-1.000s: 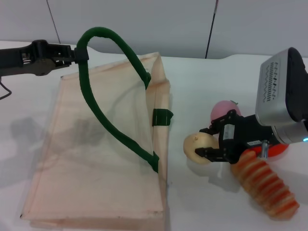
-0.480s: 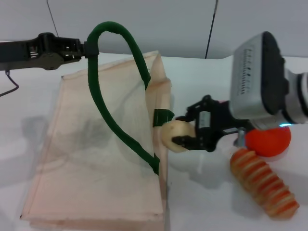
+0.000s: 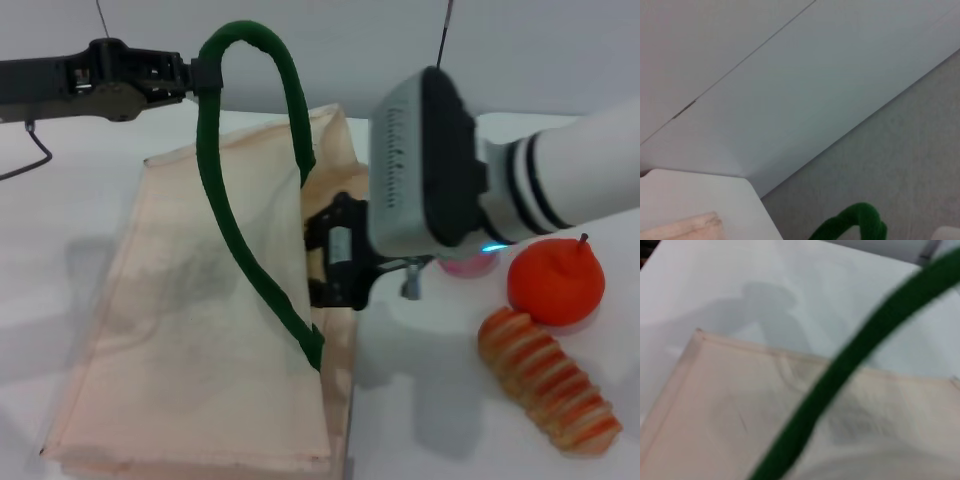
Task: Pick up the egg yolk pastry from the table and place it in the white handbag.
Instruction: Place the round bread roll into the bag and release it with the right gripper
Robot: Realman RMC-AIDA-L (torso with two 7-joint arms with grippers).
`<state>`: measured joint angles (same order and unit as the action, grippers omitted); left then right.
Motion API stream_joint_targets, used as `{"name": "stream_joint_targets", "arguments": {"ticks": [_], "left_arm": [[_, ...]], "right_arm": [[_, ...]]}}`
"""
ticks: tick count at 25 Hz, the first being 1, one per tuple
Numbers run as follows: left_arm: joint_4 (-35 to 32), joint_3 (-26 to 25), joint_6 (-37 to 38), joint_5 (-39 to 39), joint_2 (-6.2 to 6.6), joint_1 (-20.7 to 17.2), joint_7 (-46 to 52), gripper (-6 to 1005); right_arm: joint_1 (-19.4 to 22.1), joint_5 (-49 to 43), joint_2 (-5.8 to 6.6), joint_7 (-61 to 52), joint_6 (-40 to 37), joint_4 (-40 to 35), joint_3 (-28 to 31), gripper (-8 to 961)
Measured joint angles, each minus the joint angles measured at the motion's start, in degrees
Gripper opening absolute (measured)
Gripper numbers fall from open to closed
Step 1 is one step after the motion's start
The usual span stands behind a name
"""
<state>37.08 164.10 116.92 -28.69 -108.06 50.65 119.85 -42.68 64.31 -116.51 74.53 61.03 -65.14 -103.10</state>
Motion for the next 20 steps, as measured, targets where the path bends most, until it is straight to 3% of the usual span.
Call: {"name": "stream_joint_targets", "arguments": {"ticks": [9,16,20], "left_arm": [[0.0,0.0,0.0,-2.4,0.43,0.0,0.6,258],[0.1,0.0,0.0,-2.9,0.94,-0.6,0.8,264],[0.2,-0.1,-0.1,-3.9,1.23,-1.6,0.9,268]], "right_arm": [[-5.8,10.3,-0.12,6.4,-4.5,5.1,-5.9,404],[-7.0,11.5,-0.02,6.8,-6.2,6.6,-7.1,373],[-6.3,10.9,0.38,4.7,-5.3,5.4,-5.8,576]]}}
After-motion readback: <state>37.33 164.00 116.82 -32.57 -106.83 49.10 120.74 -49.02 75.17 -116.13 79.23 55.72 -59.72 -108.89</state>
